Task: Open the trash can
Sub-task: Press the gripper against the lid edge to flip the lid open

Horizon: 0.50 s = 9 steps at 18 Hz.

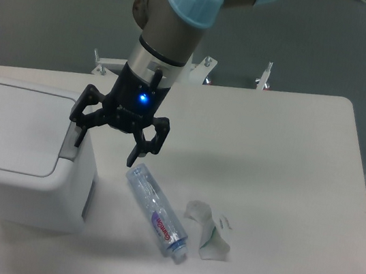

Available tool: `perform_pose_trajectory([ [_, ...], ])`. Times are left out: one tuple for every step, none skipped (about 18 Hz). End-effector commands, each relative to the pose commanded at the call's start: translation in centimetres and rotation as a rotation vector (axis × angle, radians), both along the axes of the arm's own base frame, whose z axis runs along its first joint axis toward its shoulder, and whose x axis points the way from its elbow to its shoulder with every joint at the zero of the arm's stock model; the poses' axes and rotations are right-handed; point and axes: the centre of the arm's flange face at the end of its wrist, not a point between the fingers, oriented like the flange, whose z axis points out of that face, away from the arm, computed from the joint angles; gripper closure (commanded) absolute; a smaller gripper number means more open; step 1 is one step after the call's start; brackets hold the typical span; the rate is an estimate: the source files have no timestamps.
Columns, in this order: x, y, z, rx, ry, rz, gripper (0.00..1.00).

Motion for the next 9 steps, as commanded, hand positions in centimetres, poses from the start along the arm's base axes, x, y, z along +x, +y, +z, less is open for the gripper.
perform_pose_trajectory([
  [-0.03, 0.01, -0.19, -0.004, -0.002, 0.001, 0.00],
  [-0.03, -0.06, -0.45, -0.012, -0.001, 0.003, 0.00],
  [-0.08, -0.12, -0.63, -0.019, 0.004, 0.006, 0.00],
  [0.06, -0.08, -0.73, -0.023, 0.005, 0.006, 0.00],
  [0.33, 0.11, -0.75, -0.024, 0.006, 0.000, 0.00],
  [0.31, 0.14, -0.60, -0.022, 0.008, 0.000, 0.00],
  [0.25, 0.20, -0.27, -0.016, 0.014, -0.001, 0.00],
  [0.21, 0.24, -0.29, -0.017, 0.013, -0.001, 0.00],
  [0.21, 0.24, -0.29, -0.017, 0.013, 0.000, 0.00],
])
